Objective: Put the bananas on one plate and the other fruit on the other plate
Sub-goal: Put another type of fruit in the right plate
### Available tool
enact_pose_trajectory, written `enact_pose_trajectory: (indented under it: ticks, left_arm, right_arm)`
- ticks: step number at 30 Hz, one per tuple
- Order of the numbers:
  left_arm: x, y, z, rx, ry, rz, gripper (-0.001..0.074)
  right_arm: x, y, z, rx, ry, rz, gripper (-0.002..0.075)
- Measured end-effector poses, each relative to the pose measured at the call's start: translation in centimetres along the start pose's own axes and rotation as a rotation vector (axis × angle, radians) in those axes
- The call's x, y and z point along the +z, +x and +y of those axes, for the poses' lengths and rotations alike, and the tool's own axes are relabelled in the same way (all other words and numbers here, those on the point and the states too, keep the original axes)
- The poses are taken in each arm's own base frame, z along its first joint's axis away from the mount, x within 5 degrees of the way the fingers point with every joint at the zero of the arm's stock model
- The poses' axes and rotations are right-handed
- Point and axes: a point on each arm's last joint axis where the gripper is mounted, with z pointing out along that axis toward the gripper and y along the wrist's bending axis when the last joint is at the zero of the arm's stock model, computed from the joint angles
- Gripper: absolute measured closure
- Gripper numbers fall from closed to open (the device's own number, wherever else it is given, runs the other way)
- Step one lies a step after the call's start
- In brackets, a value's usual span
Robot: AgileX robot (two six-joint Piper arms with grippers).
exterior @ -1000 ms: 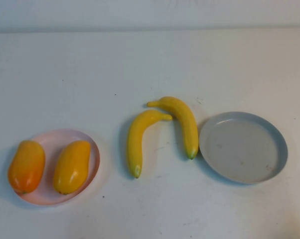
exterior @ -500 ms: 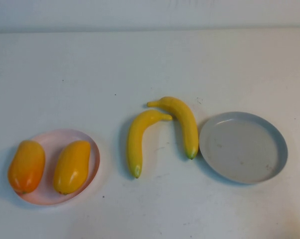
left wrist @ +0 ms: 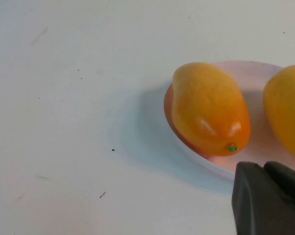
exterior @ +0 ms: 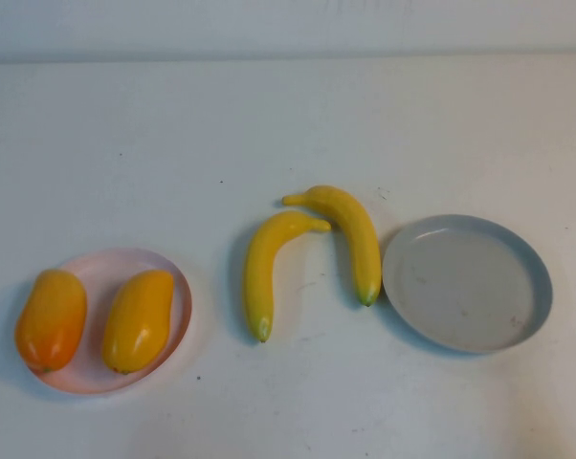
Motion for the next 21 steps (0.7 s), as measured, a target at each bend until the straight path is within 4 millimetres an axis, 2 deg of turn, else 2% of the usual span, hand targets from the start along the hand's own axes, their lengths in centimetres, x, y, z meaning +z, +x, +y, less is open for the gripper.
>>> enact_pose_trajectory:
  ticks: [7, 10, 12, 16, 21]
  left_arm:
    - [0.0, 0.0, 0.0, 0.0, 0.0, 0.0, 0.0733]
    - [0.0, 0.0, 0.0, 0.0, 0.0, 0.0, 0.0733]
    - [0.0, 0.0, 0.0, 0.002, -0.001, 0.0, 0.0733]
    - [0.0, 0.0, 0.0, 0.002, -0.001, 0.0, 0.0733]
    - [0.0, 0.0, 0.0, 0.002, -0.001, 0.0, 0.0733]
  right_arm:
    - [-0.1, -1.4, 0.0, 0.225, -0.018, -0.158, 0.0743]
    - [-0.1, -1.4, 0.1, 0.31, -0.03, -0.151, 0.0743]
    - [-0.2, -2.1, 0.6, 0.347, -0.054, -0.126, 0.0743]
    - [0.1, -4.4, 2.5, 0.313, -0.093, 0.052, 0.0743]
    - [1.9, -6.4, 4.4, 0.192, -0.087, 0.433, 0.0743]
